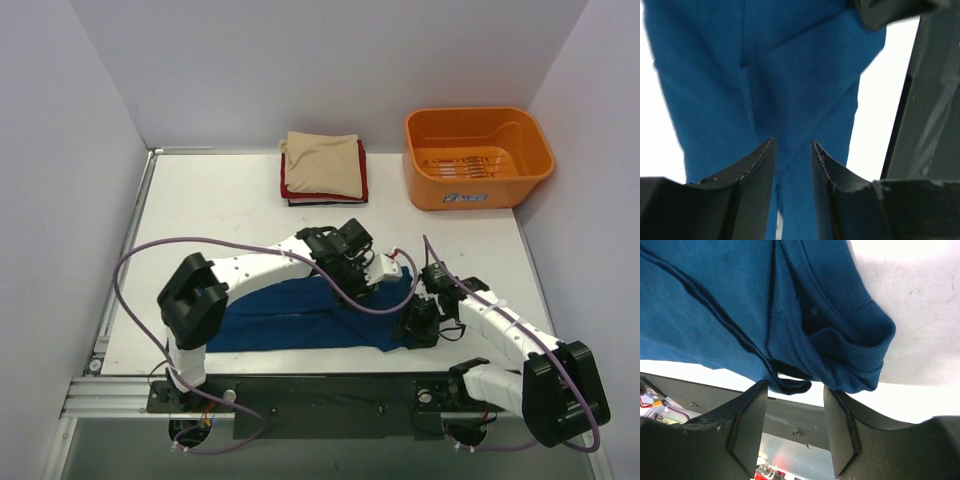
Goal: Fold and stack the t-shirts
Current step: Fold the other side of the tshirt into a rectangle
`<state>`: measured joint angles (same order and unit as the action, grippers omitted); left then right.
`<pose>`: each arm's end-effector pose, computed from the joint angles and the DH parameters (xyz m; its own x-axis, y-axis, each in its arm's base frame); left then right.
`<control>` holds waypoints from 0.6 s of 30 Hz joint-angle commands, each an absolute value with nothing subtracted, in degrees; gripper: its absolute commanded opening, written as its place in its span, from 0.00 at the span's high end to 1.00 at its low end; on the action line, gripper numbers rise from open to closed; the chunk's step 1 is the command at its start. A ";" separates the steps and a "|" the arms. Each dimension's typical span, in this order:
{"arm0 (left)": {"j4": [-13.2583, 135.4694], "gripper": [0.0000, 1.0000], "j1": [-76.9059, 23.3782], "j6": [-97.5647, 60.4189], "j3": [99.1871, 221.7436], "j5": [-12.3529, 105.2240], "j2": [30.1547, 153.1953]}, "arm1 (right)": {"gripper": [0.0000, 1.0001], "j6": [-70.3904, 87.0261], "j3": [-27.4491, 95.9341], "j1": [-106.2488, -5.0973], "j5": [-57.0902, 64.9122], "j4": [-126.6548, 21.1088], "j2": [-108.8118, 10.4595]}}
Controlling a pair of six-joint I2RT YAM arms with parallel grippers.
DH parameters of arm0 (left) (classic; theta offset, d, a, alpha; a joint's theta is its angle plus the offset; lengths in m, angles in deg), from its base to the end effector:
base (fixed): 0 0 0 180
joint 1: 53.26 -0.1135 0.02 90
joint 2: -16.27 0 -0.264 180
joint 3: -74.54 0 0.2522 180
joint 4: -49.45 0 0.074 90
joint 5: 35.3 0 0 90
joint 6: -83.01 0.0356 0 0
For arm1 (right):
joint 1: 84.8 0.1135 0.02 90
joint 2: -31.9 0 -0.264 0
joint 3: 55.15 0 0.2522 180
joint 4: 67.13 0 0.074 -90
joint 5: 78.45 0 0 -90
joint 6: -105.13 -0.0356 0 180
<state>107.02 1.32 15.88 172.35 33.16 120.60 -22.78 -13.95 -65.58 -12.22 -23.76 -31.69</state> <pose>0.2112 -0.3195 0.2443 -0.1496 0.8341 -0.5310 0.9867 0.0914 -0.1345 0.1648 0.0726 0.1567 -0.9604 0.2607 -0.0981 0.1680 0.8233 0.5422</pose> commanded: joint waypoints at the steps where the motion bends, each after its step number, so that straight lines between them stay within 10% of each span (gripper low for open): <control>1: 97.77 0.56 3.16 6.90 177.76 32.45 125.33 | 0.56 -24.42 -15.29 -65.46 -10.16 -25.94 -33.40; 18: 94.24 0.54 3.69 7.95 178.30 33.95 133.42 | 1.00 -24.86 -17.22 -66.69 -13.85 -29.03 -30.50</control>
<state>96.97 3.42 8.36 177.26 33.88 132.27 -25.31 -17.62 -66.23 -13.35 -31.68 -32.72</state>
